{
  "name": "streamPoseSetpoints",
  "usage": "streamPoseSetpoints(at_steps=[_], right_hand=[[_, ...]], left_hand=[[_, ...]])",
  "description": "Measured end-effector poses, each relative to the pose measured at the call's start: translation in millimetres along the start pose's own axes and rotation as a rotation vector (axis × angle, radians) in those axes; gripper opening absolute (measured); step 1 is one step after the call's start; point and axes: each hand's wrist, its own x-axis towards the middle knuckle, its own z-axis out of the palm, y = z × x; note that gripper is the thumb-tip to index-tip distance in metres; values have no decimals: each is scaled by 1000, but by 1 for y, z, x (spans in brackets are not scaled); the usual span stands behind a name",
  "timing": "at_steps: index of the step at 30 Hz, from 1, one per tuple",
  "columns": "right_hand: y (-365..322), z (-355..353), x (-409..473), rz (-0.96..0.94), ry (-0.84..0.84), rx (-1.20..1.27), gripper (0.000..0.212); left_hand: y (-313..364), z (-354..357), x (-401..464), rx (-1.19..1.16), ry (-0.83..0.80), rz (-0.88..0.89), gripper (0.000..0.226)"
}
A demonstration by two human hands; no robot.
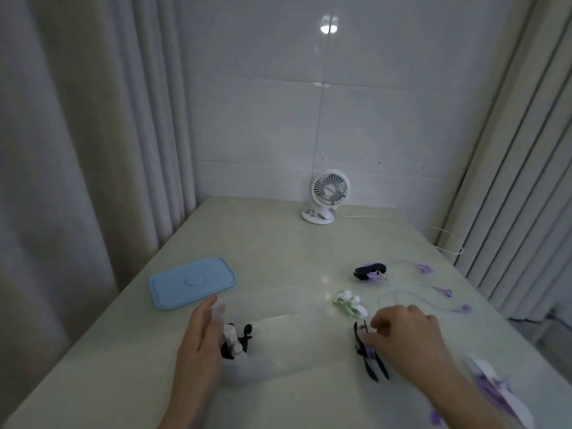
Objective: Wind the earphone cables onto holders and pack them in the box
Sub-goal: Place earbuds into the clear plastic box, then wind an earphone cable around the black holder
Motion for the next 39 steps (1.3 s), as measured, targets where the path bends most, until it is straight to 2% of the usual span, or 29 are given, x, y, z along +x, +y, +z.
streamPoseSetpoints(at_steps=[6,13,15,17,19,21,23,25,29,35,39], right_hand=[[-11,9,-11,-21,-4,-119,49],[-21,12,-15,-1,5,-191,18],[-26,11,-16,41,10,-171,19],[-28,3,-17,79,92,-48,19],[-33,-9,-16,101,219,281,13],[-49,-22,-16,72,268,620,3],[-75,-30,-15,-12,166,804,11],[-98,-26,-13,-77,61,883,14],[-127,-10,-3,-135,-32,834,10],[-144,13,4,-162,-152,727,27],[-140,9,2,-154,-166,783,18]], left_hand=[[7,7,3,-59,29,-4,29],[7,6,-1,-118,74,-10,28],[6,4,-1,-124,83,-6,27],[6,4,-1,-125,79,-6,27],[5,4,0,-124,85,-8,26],[5,4,0,-113,93,-8,21],[5,4,1,-104,98,-2,15],[3,3,2,-84,102,3,14],[2,2,1,-65,104,13,18],[3,2,0,-41,96,21,19],[0,3,1,-29,92,51,20]])
